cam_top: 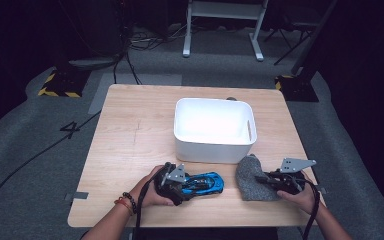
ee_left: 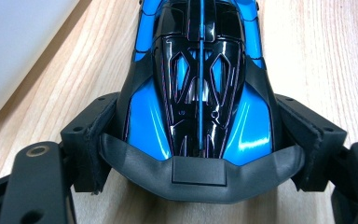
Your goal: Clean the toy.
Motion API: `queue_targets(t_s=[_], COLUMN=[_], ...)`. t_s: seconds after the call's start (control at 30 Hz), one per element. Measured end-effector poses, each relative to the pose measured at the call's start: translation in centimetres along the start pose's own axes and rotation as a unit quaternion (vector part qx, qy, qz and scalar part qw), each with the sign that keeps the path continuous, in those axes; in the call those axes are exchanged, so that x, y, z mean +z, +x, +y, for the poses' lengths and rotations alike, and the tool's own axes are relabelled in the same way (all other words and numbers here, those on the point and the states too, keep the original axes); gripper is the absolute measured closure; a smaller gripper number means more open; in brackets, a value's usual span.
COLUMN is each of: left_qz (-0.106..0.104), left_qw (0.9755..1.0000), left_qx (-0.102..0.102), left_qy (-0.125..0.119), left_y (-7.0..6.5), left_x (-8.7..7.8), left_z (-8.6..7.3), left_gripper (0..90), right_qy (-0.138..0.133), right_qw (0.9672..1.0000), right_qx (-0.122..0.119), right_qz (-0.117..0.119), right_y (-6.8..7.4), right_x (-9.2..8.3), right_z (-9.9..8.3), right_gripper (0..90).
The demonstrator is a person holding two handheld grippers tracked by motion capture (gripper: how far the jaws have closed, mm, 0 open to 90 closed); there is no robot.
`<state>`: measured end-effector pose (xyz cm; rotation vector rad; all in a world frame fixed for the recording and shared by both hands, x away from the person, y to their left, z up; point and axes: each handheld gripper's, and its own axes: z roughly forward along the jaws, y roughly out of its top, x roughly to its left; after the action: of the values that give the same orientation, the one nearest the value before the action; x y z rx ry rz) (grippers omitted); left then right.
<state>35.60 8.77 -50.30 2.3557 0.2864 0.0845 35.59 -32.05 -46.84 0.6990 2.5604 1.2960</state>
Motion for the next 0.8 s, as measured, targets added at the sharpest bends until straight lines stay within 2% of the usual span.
queue_targets(t_s=[0.3, 0.37, 0.5, 0.8], left_qz=[0.006, 0.009, 0.013, 0.017], left_qw=[1.0, 0.9999, 0.9999, 0.9997], left_qx=[-0.005, -0.007, -0.009, -0.016], left_qy=[0.001, 0.002, 0.002, 0.0], left_y=[-0.1, -0.2, -0.2, -0.3], left_x=[0.1, 0.1, 0.1, 0.1], left_z=[0.1, 0.1, 0.1, 0.1], left_gripper=[22.6, 22.4, 22.1, 21.2], right_qy=[-0.019, -0.025, -0.017, -0.044], right_qw=[0.9996, 0.9993, 0.9986, 0.9947], right_qx=[-0.021, -0.027, -0.048, -0.075], right_qz=[0.001, 0.006, 0.01, 0.055], right_y=[1.2, 1.5, 2.8, 5.0], right_x=[0.5, 0.9, 2.1, 4.1], right_z=[2.0, 2.7, 4.1, 7.8], right_gripper=[78.9, 78.9, 78.8, 78.7])
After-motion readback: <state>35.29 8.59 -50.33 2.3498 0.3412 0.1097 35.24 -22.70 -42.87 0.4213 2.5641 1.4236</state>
